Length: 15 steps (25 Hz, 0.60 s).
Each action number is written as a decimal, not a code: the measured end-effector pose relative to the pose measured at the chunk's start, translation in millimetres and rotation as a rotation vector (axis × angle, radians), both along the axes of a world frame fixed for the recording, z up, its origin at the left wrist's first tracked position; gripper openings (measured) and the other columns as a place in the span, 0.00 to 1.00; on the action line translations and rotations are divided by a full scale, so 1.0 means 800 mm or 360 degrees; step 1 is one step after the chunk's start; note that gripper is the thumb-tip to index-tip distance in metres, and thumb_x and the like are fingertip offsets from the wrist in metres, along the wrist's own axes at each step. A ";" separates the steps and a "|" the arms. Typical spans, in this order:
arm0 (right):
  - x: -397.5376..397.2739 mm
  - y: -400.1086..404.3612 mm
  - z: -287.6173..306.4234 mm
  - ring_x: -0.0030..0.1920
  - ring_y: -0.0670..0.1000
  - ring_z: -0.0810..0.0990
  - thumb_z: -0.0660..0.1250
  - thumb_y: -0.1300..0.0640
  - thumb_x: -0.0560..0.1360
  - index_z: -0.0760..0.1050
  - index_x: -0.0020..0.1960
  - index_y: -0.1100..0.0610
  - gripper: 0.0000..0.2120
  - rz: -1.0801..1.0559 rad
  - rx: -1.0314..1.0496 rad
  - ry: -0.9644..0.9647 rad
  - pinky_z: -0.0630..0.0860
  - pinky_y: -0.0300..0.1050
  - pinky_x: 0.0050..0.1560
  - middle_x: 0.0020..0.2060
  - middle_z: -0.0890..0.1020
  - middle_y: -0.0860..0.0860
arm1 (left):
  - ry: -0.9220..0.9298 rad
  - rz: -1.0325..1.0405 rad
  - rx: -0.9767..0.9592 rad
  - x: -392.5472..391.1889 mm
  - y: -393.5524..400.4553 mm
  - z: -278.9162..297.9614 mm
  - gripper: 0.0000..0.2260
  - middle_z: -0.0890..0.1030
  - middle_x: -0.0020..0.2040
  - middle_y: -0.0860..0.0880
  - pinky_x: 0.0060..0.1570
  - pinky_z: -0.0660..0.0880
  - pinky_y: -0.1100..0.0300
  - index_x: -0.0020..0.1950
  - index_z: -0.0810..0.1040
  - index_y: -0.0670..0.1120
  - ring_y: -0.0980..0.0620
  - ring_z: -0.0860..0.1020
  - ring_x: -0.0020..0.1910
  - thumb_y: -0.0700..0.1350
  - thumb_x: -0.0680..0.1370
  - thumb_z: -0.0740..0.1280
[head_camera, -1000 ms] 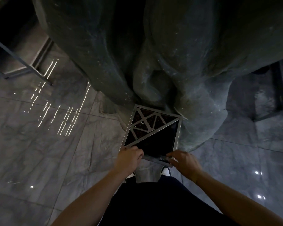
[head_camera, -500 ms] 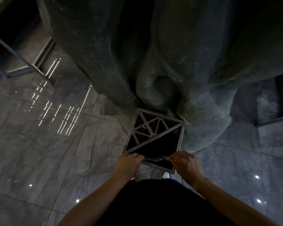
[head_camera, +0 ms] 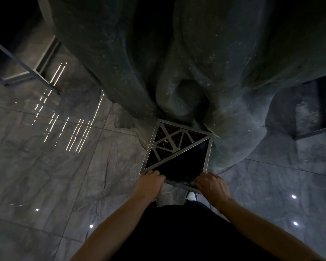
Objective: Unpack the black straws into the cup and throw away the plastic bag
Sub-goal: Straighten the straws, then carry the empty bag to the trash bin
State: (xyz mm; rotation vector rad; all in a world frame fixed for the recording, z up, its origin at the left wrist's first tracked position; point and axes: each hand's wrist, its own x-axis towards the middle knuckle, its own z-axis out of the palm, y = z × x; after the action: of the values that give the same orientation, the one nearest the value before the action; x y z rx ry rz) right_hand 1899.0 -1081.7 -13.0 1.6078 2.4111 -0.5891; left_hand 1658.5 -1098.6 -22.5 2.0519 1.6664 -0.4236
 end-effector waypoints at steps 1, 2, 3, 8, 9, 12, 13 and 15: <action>0.001 0.004 -0.003 0.46 0.50 0.79 0.63 0.55 0.77 0.80 0.49 0.52 0.07 -0.0008 -0.0057 -0.0041 0.78 0.43 0.42 0.45 0.82 0.49 | 0.0021 -0.0008 0.0005 0.002 0.002 -0.001 0.13 0.78 0.56 0.47 0.55 0.73 0.51 0.60 0.77 0.51 0.44 0.76 0.59 0.45 0.79 0.58; 0.002 0.008 -0.004 0.48 0.50 0.79 0.61 0.55 0.78 0.79 0.50 0.52 0.08 -0.0029 -0.0086 -0.0068 0.78 0.45 0.44 0.47 0.82 0.49 | 0.0036 -0.0016 -0.0005 0.004 0.003 -0.001 0.13 0.78 0.56 0.46 0.54 0.73 0.51 0.61 0.77 0.51 0.44 0.76 0.59 0.45 0.79 0.58; 0.002 0.010 -0.006 0.49 0.50 0.79 0.60 0.54 0.78 0.79 0.51 0.51 0.09 -0.0050 -0.0096 -0.0078 0.79 0.46 0.45 0.48 0.82 0.49 | 0.0041 -0.0022 -0.0020 0.005 0.004 -0.002 0.14 0.78 0.57 0.46 0.54 0.73 0.51 0.61 0.77 0.51 0.44 0.76 0.59 0.45 0.79 0.58; -0.003 0.011 -0.008 0.57 0.52 0.78 0.60 0.51 0.77 0.75 0.61 0.47 0.14 -0.0035 -0.0450 -0.0122 0.77 0.49 0.54 0.58 0.80 0.50 | 0.0064 -0.0058 -0.0150 0.008 0.004 -0.006 0.17 0.76 0.61 0.44 0.56 0.72 0.49 0.67 0.72 0.51 0.42 0.73 0.61 0.45 0.79 0.58; -0.003 0.009 -0.010 0.59 0.52 0.78 0.60 0.51 0.77 0.74 0.63 0.46 0.15 -0.0034 -0.0497 -0.0144 0.77 0.50 0.56 0.60 0.79 0.50 | 0.0078 -0.0067 -0.0168 0.007 0.003 -0.007 0.17 0.75 0.61 0.44 0.57 0.71 0.48 0.68 0.71 0.50 0.42 0.73 0.62 0.46 0.79 0.59; -0.006 -0.001 -0.011 0.60 0.53 0.77 0.58 0.52 0.78 0.74 0.63 0.45 0.15 -0.0038 -0.0548 -0.0193 0.76 0.51 0.56 0.60 0.79 0.50 | 0.0100 -0.0084 -0.0244 0.001 0.004 -0.009 0.21 0.72 0.64 0.44 0.60 0.70 0.46 0.71 0.67 0.50 0.42 0.70 0.65 0.48 0.78 0.62; -0.006 -0.004 -0.012 0.59 0.53 0.77 0.58 0.52 0.78 0.74 0.62 0.46 0.15 -0.0043 -0.0536 -0.0187 0.76 0.50 0.56 0.60 0.79 0.50 | 0.0097 -0.0082 -0.0255 -0.001 0.004 -0.010 0.22 0.72 0.65 0.44 0.60 0.70 0.46 0.72 0.66 0.50 0.42 0.70 0.66 0.48 0.78 0.62; -0.009 -0.009 -0.009 0.59 0.53 0.77 0.58 0.53 0.77 0.75 0.60 0.48 0.14 -0.0069 -0.0534 -0.0186 0.76 0.51 0.56 0.59 0.80 0.50 | 0.0076 -0.0054 -0.0280 -0.005 0.005 -0.010 0.24 0.71 0.67 0.44 0.62 0.70 0.45 0.73 0.64 0.50 0.42 0.69 0.67 0.47 0.77 0.62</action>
State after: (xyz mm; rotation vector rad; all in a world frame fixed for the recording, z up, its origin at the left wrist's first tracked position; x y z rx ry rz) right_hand 1891.4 -1088.9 -20.6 1.5078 2.0670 -0.8316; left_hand 1654.3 -1094.7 -30.3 1.9569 1.5638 -0.6128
